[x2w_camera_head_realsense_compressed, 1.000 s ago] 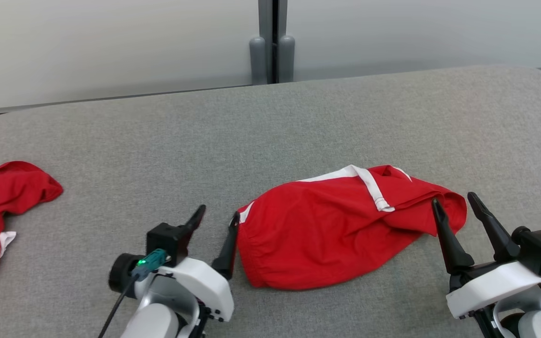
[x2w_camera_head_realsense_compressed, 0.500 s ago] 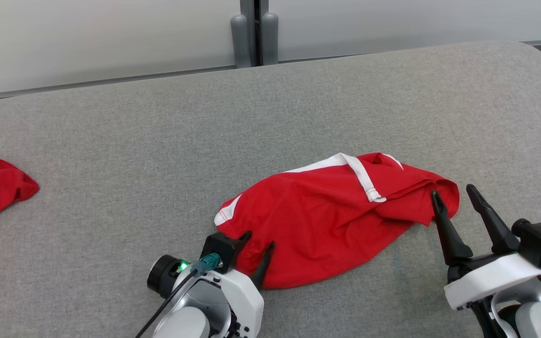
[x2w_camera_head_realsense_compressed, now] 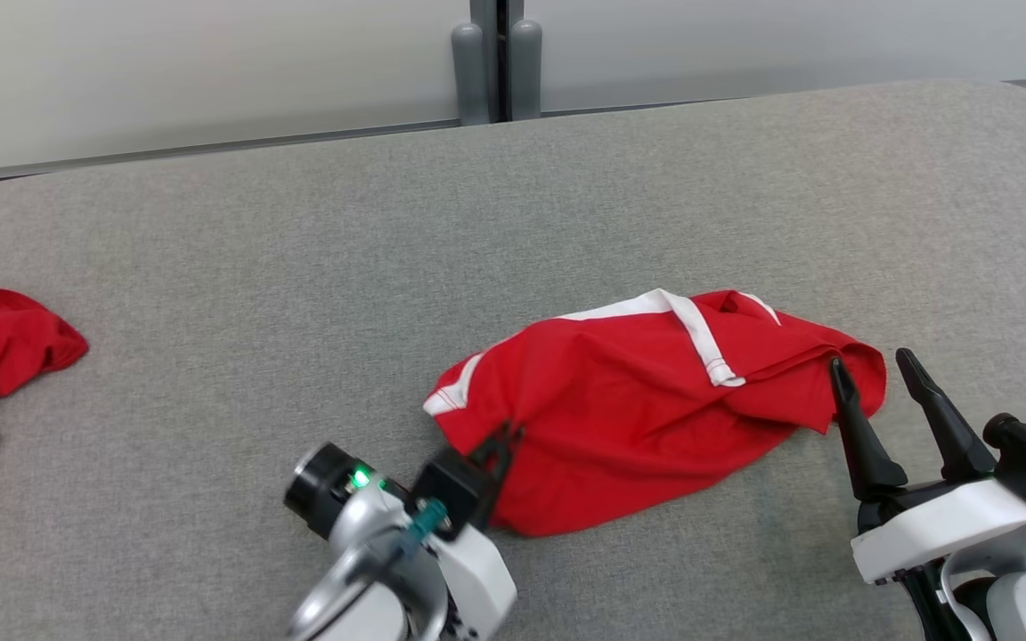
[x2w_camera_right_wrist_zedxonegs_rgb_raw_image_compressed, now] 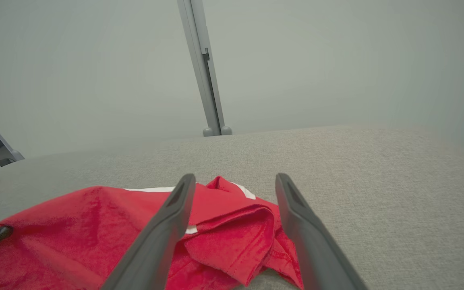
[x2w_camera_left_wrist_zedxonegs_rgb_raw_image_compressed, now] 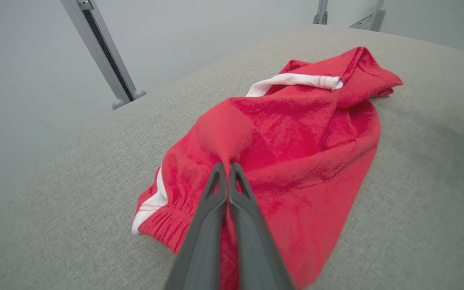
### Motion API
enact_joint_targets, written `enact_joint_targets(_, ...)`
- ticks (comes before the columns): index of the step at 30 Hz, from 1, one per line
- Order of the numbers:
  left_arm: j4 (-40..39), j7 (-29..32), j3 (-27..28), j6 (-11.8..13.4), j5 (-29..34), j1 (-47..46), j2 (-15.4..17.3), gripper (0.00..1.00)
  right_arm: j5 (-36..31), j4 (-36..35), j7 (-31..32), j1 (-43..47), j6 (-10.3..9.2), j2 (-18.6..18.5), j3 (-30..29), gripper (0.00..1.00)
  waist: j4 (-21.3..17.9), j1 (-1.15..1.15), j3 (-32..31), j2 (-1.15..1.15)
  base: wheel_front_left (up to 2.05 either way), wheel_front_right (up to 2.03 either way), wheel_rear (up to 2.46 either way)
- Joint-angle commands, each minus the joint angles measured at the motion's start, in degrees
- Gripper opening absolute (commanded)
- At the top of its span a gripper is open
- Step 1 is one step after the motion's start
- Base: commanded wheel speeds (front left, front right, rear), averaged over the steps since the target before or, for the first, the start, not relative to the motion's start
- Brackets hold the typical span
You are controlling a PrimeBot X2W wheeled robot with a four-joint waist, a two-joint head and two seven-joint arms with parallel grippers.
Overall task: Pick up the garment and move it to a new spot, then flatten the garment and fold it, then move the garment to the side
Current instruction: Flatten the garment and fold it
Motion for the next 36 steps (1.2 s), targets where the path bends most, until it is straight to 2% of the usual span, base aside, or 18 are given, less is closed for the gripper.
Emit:
enact_joint_targets(1, -1.9, 0.7, -1.9, -0.8, 1.4, 1.7, 1.0, 0.00, 0.3, -0.1, 0.2, 0.4, 0.00, -0.1, -0.3, 1.00, 0.6, 0.00, 0.3, 0.00, 0.00, 0.00, 0.00)
enact_joint_targets(5, -5.0, 3.0, -6.0, -2.9, 2.4, 4.4, 2.3, 0.00, 0.5, -0.3, 0.5, 0.4, 0.00, -0.1, -0.6, 1.00, 1.6, 0.00, 0.7, 0.00, 0.00, 0.00, 0.00)
enact_joint_targets(9, -4.8, 4.8, -8.6, -4.3, 2.2, 6.6, 2.9, 0.00, 0.6, -0.4, 0.8, 0.1, 0.00, 0.0, -0.6, 1.00, 2.3, 0.00, 1.0, 0.00, 0.00, 0.00, 0.00)
enact_joint_targets(13, -3.1, 5.3, -9.3, -4.5, 1.7, 7.4, 2.7, 0.00, 0.5, -0.6, 1.1, -0.2, 0.00, 0.0, -0.5, 1.00, 2.4, 0.00, 1.1, 0.00, 0.00, 0.00, 0.00)
enact_joint_targets(16, -1.0, 4.5, -8.5, -3.6, 0.6, 7.8, 2.1, 0.00, 0.6, -0.7, 1.2, -0.5, 0.00, -0.1, -0.3, 1.00, 2.5, 0.00, 1.1, 0.00, 0.00, 0.00, 0.00)
enact_joint_targets(17, -0.6, 3.6, -7.9, -2.9, 0.2, 8.0, 1.6, 0.29, 0.6, -0.7, 1.2, -0.4, 0.00, -0.2, -0.4, 1.00, 2.5, 0.00, 1.1, 0.00, 0.00, 0.00, 0.00)
enact_joint_targets(18, -0.2, 2.7, -7.5, -2.7, -0.2, 8.1, 1.2, 1.00, 0.7, -0.7, 1.2, -0.3, 0.00, -0.2, -0.4, 1.00, 2.5, 0.00, 1.0, 0.00, 0.00, 0.00, 0.00)
enact_joint_targets(27, -3.1, -9.9, -0.6, 1.7, -4.2, 8.3, -0.7, 1.00, 0.2, -0.8, 1.5, 0.7, 0.00, -0.3, -1.1, 1.00, 2.7, 0.00, -0.7, 0.00, 0.00, 0.00, 0.00)
enact_joint_targets(36, -8.6, -13.2, 11.4, 7.2, -8.4, 8.2, 0.9, 1.00, -0.4, -1.1, 1.9, 1.7, 0.00, 0.1, -1.6, 1.00, 3.3, 0.00, -2.9, 0.00, 0.00, 0.00, 0.00)
